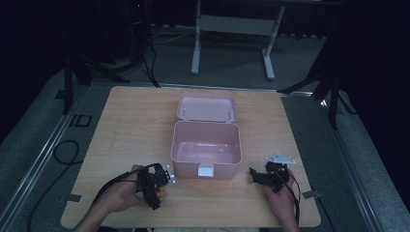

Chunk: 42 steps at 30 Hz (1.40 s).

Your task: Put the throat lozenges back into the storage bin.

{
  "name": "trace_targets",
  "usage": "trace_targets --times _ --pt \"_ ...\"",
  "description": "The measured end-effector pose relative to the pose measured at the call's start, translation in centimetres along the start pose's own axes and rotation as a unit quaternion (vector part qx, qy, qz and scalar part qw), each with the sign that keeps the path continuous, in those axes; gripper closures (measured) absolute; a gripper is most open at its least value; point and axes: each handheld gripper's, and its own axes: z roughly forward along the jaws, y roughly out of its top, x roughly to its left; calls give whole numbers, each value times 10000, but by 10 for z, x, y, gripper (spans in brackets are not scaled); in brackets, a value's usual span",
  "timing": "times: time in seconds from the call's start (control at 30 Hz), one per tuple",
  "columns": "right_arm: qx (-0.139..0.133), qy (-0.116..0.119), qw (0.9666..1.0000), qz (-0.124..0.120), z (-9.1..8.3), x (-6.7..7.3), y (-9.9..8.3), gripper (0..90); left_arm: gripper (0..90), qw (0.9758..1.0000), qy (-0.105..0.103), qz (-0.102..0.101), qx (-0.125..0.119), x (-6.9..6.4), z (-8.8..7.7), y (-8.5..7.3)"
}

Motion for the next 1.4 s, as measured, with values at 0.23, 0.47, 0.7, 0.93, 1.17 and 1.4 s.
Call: trace_targets --times 0.23,0.47,0.7,0.93,1.17,1.4 --pt "-1 -2 10000 -1 0 0 0 131 207 10000 -91 15 -6 3 -8 -1" --pt "0 -1 10000 1 0 0 0 131 220 9999 -85 0 -64 4 -13 -1" --pt "0 -1 10000 0 0 0 0 131 221 9998 -40 -97 -154 11 -20 -4" --pt "1 -1 10000 2 0 0 0 131 220 9995 26 -177 -251 18 -35 -7" --pt "0 -1 10000 1 0 0 0 131 221 9994 18 -205 -291 22 -42 -7" --pt "1 -1 10000 1 0 0 0 131 220 9992 25 -233 -324 26 -48 -7"
